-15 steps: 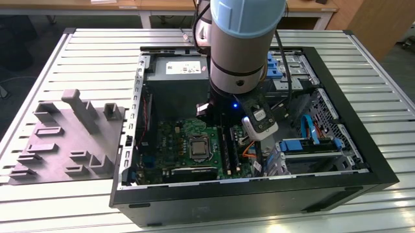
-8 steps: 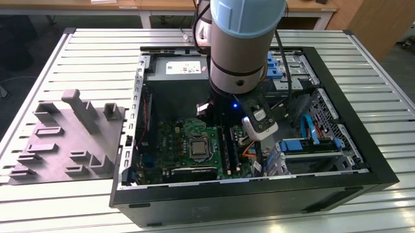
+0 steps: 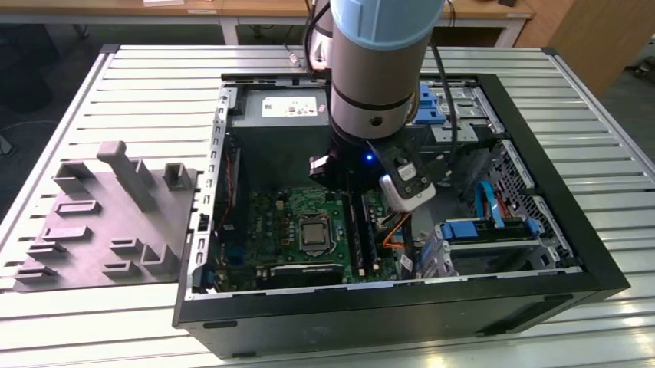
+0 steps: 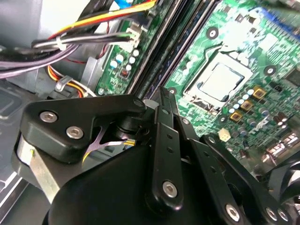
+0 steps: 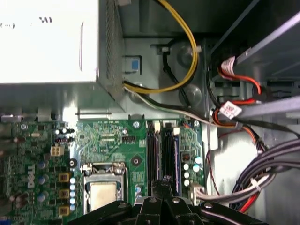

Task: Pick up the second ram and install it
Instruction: 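Press down the second ram until it locks into place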

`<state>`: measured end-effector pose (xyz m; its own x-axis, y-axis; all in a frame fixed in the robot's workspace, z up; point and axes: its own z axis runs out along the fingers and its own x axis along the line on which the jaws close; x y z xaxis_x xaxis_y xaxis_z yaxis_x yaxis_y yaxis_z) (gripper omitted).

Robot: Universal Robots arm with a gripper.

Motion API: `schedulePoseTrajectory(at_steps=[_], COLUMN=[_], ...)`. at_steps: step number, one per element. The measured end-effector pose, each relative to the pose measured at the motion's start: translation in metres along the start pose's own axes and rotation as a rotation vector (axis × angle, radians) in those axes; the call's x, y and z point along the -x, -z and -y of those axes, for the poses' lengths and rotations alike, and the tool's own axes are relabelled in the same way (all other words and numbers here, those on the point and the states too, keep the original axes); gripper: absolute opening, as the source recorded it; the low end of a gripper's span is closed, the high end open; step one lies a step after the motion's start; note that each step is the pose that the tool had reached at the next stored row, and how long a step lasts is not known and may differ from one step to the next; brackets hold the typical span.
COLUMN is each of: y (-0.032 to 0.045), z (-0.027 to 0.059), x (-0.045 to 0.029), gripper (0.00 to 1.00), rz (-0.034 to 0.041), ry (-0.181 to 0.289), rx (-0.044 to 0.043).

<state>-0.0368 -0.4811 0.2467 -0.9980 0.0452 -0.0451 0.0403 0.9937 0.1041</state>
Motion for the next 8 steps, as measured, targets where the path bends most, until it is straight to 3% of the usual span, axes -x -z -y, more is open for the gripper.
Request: schedulePoseTrajectory(at_steps=[8], y=[-0.0014], z=[-0.0128], x=[-0.0006], gripper=[0.10], rz=[0.0000], ry=[0.000], rx=[0.0001])
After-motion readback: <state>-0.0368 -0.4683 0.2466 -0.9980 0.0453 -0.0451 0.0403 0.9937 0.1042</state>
